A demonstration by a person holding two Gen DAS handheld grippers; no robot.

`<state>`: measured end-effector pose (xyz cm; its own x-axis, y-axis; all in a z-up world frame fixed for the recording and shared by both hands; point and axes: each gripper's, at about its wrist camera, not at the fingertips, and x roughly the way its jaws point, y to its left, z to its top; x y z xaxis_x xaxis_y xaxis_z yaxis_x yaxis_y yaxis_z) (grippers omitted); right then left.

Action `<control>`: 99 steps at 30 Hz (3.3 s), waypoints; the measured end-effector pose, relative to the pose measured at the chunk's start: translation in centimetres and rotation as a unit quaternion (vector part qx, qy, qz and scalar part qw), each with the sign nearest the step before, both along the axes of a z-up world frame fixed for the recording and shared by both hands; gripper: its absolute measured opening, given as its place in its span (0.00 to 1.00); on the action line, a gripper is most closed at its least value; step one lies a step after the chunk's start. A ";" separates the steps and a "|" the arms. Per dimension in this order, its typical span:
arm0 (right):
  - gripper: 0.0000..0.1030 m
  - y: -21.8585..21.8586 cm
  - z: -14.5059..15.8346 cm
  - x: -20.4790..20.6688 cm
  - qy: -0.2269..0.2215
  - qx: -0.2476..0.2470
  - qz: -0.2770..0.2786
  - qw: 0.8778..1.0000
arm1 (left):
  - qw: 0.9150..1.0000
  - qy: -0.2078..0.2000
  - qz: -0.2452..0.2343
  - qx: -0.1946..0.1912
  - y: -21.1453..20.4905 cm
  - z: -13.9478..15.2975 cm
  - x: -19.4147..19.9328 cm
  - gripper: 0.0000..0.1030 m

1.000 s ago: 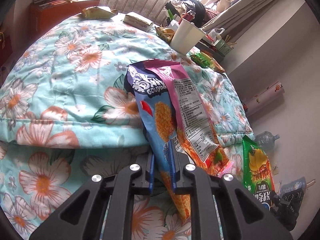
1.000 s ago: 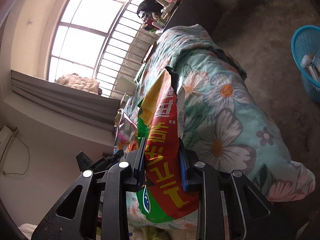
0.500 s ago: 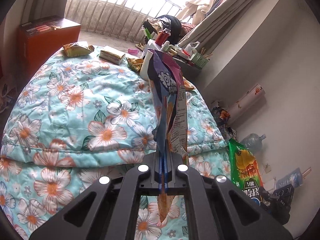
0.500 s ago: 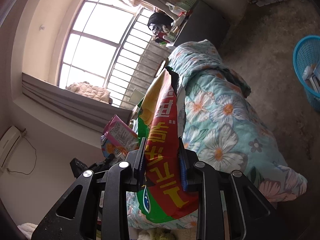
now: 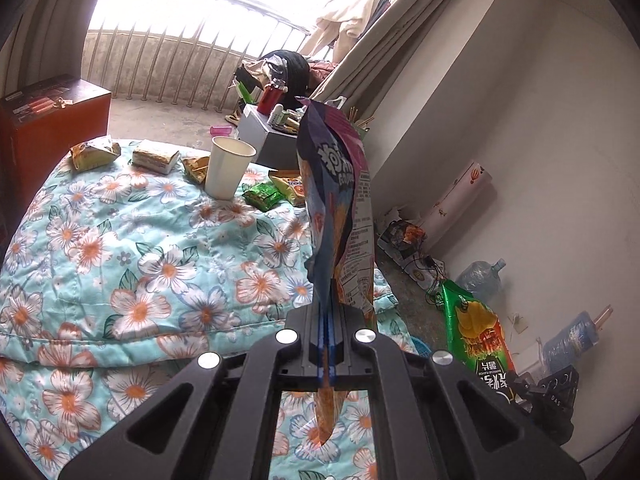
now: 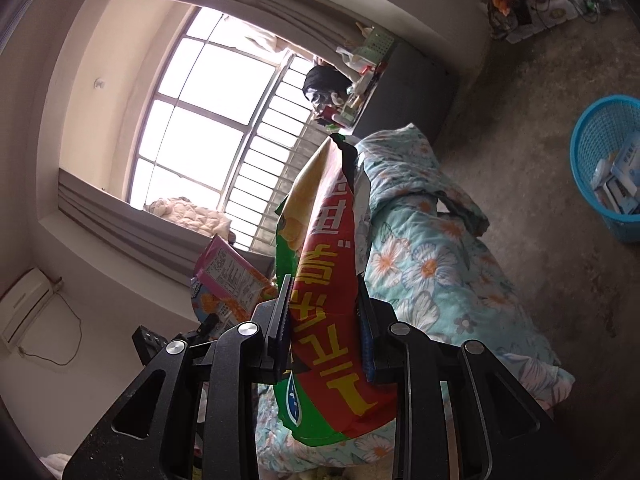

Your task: Collect trash

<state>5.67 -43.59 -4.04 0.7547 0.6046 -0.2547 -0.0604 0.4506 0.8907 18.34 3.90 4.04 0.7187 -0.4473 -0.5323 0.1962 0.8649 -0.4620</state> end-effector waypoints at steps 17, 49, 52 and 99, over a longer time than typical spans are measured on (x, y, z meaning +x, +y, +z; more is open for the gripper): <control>0.25 -14.5 -2.2 -7.2 0.043 -0.001 -0.285 0.958 | 0.981 -0.020 -0.188 0.043 -22.7 -1.7 7.8 0.01; 0.54 -23.6 -27.2 -0.8 0.265 0.048 -0.436 0.859 | 0.891 0.247 -0.352 0.148 -49.7 -20.6 17.1 0.01; 0.54 -23.7 -27.9 -1.7 0.274 0.048 -0.417 0.865 | 0.880 0.296 -0.347 0.134 -52.8 -23.9 17.0 0.02; 0.92 9.4 10.5 -2.7 -0.088 -0.463 -0.247 0.847 | 0.992 -0.016 -0.021 0.127 -12.2 1.0 -3.7 0.95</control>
<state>2.93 -34.20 6.48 0.9328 -0.1921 -0.3050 0.2433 0.9599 0.1395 14.64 -8.27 5.05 0.7200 -0.3325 -0.6092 0.2458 0.9430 -0.2243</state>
